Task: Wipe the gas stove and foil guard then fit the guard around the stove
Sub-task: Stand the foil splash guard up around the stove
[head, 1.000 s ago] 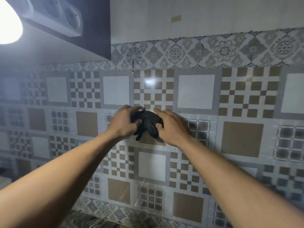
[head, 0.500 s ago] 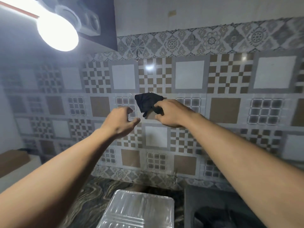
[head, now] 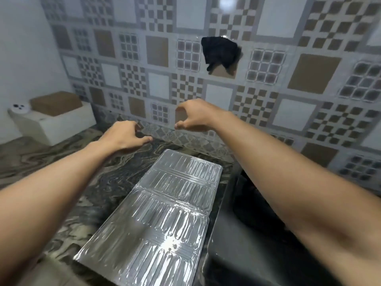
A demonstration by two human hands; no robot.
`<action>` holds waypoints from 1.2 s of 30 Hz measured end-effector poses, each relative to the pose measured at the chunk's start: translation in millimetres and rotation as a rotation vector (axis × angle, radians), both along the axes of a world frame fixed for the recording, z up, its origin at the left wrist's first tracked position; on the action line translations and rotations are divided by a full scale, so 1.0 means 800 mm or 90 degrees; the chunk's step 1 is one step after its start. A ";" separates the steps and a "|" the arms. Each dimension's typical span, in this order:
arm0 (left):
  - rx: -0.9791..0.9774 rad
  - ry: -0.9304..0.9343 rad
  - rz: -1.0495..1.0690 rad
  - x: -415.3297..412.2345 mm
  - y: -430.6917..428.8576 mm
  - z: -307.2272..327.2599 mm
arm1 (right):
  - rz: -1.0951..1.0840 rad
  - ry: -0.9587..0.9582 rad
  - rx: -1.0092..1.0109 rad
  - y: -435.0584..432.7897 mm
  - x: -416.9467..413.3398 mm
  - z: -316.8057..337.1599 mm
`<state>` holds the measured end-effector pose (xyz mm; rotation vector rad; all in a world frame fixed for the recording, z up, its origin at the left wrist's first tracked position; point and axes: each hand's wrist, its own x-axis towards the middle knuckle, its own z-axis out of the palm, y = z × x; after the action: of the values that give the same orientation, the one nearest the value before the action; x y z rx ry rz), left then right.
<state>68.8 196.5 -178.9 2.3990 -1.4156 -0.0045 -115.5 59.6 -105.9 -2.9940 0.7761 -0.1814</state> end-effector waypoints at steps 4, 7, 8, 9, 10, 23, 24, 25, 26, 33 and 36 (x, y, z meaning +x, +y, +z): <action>0.030 0.040 0.083 0.004 0.036 -0.051 | 0.083 0.042 0.030 0.001 0.033 -0.052; 0.053 0.075 0.135 0.003 0.054 -0.098 | 0.140 0.093 0.046 -0.002 0.060 -0.097; 0.062 0.088 0.147 0.002 0.059 -0.114 | 0.161 0.113 0.046 -0.003 0.070 -0.115; 0.073 0.099 0.159 0.001 0.065 -0.131 | 0.178 0.134 0.049 -0.004 0.078 -0.133; 0.086 0.112 0.175 -0.001 0.072 -0.147 | 0.196 0.156 0.052 -0.003 0.086 -0.150; 0.268 0.159 0.309 -0.029 0.110 -0.293 | 0.322 0.368 0.066 -0.006 0.174 -0.330; 0.279 0.160 0.325 -0.030 0.109 -0.297 | 0.332 0.381 0.074 -0.006 0.180 -0.340; 0.282 0.162 0.339 -0.030 0.109 -0.301 | 0.339 0.394 0.080 -0.006 0.188 -0.348; 0.281 0.168 0.354 -0.029 0.109 -0.305 | 0.344 0.402 0.090 -0.006 0.195 -0.354; 0.220 0.198 0.435 -0.031 0.095 -0.295 | 0.349 0.447 0.044 0.003 0.228 -0.364; 0.182 0.235 0.443 -0.029 0.092 -0.289 | 0.357 0.400 0.004 0.008 0.227 -0.363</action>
<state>45.7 270.2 -410.0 2.8043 -0.4004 -0.4731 66.2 66.4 -396.1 -3.1148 -0.0901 0.7979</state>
